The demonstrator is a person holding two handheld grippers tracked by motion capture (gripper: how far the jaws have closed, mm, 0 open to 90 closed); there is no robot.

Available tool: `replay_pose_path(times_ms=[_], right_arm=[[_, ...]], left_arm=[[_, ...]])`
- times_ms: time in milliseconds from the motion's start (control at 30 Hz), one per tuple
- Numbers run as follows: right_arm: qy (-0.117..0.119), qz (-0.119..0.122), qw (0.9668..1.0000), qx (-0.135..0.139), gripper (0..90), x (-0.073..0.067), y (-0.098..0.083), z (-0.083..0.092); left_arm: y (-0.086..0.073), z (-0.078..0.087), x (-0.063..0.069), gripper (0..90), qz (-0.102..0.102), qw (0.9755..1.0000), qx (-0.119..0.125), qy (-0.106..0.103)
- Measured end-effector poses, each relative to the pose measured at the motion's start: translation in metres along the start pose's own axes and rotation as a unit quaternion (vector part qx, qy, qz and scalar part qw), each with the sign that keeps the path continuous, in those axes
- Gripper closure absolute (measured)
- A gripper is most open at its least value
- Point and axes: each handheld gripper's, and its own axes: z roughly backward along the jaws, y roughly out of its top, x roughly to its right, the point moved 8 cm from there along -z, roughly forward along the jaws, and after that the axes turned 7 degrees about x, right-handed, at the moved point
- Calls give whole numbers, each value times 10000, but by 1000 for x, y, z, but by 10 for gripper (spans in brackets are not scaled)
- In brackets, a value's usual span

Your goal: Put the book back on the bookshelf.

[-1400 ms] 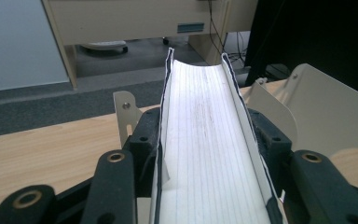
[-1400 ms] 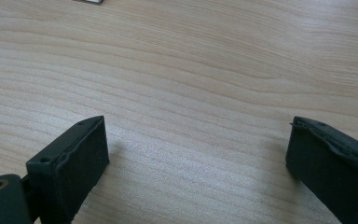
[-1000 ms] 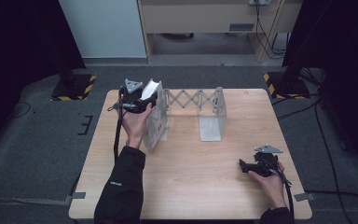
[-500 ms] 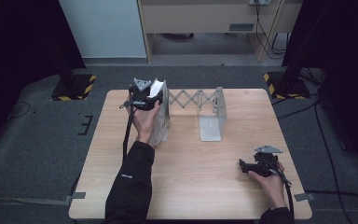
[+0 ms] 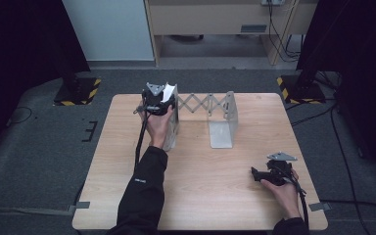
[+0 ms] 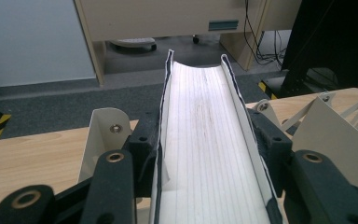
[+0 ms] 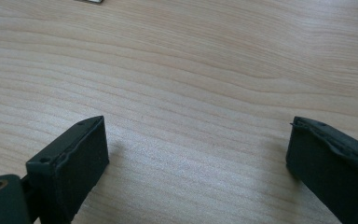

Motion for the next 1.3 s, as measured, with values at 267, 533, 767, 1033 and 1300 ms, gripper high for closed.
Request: replay_pose_path(times_ms=[267, 533, 767, 1033, 1300], right_arm=[[-3, 9, 10000, 3, 59, 0, 0, 0], [-3, 10, 10000, 3, 59, 0, 0, 0], [-5, 11, 10000, 3, 59, 0, 0, 0], [-4, 12, 10000, 3, 59, 0, 0, 0], [-4, 10, 10000, 3, 59, 0, 0, 0]], left_arm=[[-3, 5, 0, 453, 58, 9995, 232, -223], [-13, 30, 0, 320, 79, 9973, 447, -581], [-39, 58, -6, 309, -6, 9962, 385, -781], [-72, 72, -6, 362, -103, 9963, 101, -852], [-85, 63, -11, 486, 102, 9971, 33, -759]])
